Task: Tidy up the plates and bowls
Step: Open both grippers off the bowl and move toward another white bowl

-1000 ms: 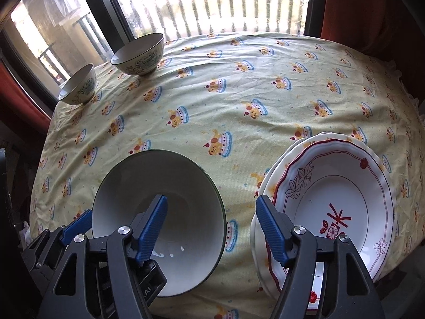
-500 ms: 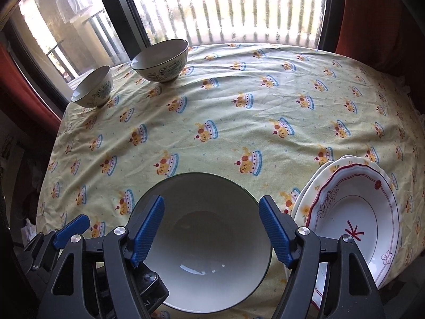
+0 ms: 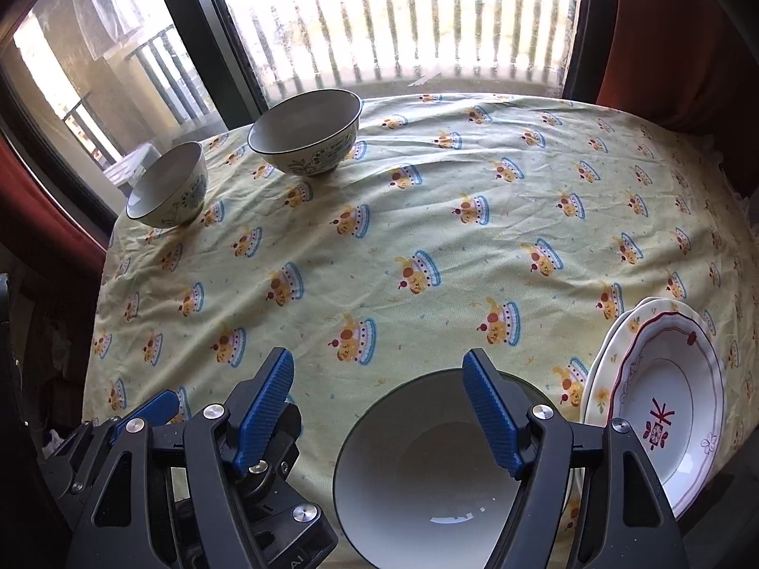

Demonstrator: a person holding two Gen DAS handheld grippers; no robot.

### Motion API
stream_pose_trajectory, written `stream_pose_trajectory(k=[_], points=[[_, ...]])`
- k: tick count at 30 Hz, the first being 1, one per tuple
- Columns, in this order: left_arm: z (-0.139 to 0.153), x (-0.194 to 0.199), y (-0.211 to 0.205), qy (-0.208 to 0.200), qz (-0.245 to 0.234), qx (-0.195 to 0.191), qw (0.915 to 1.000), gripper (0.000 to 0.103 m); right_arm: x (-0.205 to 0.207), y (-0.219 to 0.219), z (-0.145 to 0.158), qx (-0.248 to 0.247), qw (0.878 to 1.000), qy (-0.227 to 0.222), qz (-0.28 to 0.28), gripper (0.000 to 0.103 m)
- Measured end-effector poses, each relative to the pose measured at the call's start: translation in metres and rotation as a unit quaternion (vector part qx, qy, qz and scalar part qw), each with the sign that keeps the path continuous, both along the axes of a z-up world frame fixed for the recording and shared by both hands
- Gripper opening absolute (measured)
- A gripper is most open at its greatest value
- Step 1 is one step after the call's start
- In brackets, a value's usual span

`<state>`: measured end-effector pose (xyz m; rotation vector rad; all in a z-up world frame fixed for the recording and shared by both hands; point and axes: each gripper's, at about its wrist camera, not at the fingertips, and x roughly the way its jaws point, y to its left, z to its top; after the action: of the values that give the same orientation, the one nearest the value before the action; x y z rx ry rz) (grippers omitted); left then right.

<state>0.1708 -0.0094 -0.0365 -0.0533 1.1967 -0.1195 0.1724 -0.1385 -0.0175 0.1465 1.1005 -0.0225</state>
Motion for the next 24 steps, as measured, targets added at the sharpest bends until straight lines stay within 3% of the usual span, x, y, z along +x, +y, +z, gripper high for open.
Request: stream_pose_trajectory(k=[7, 18, 24], points=[[0.000, 0.032, 0.038, -0.007, -0.009, 0.006, 0.9999, 0.089, 0.025, 0.038, -0.001, -0.006, 1.000, 0.003, -0.008, 0.077], [0.007, 0.100, 0.097, -0.033, 0.009, 0.002, 0.9994, 0.087, 0.087, 0.103, 0.008, -0.012, 0.999, -0.027, -0.014, 0.077], [0.014, 0.137, 0.123, -0.048, 0.011, 0.023, 0.9985, 0.085, 0.125, 0.132, 0.011, -0.004, 0.999, -0.034, -0.009, 0.077]])
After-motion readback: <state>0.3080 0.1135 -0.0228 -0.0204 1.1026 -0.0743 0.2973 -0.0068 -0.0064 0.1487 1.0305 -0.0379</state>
